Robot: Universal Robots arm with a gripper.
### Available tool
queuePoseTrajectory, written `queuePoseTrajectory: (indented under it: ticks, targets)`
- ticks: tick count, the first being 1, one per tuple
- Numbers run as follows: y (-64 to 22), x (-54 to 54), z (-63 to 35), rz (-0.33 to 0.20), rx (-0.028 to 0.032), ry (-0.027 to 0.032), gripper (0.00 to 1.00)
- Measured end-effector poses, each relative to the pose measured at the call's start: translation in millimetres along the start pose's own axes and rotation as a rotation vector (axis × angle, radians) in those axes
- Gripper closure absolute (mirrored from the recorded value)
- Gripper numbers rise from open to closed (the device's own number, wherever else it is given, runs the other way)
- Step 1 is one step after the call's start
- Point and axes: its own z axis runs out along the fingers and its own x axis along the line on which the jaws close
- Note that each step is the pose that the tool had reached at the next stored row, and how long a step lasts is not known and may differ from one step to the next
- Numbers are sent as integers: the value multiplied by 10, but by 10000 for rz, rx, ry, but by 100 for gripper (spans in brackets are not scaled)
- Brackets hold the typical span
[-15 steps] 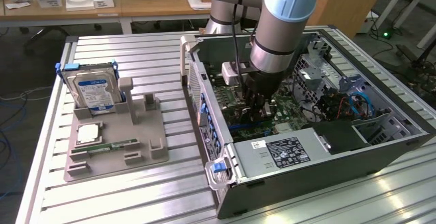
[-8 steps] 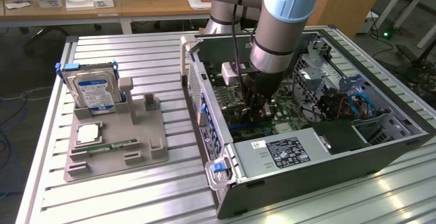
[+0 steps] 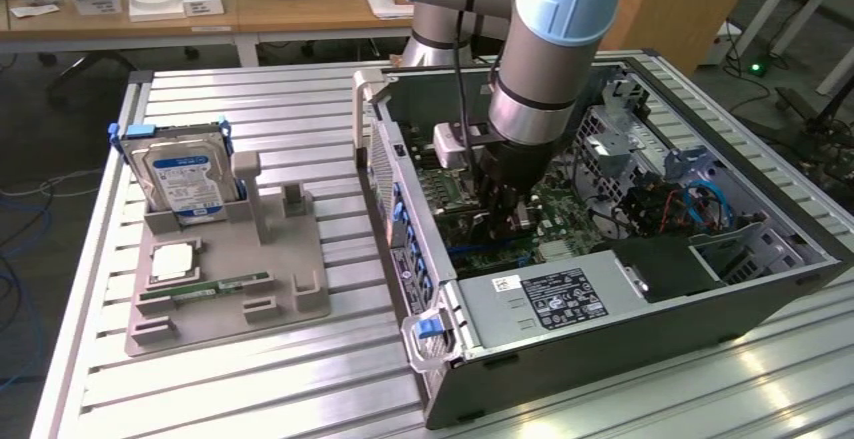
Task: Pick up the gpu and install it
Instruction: 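Insert the gpu into the slot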
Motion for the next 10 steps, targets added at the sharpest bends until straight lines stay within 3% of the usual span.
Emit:
queuePoseTrajectory:
  ticks: [10]
  targets:
    - [-1,0,-40,-2,1,-2,72]
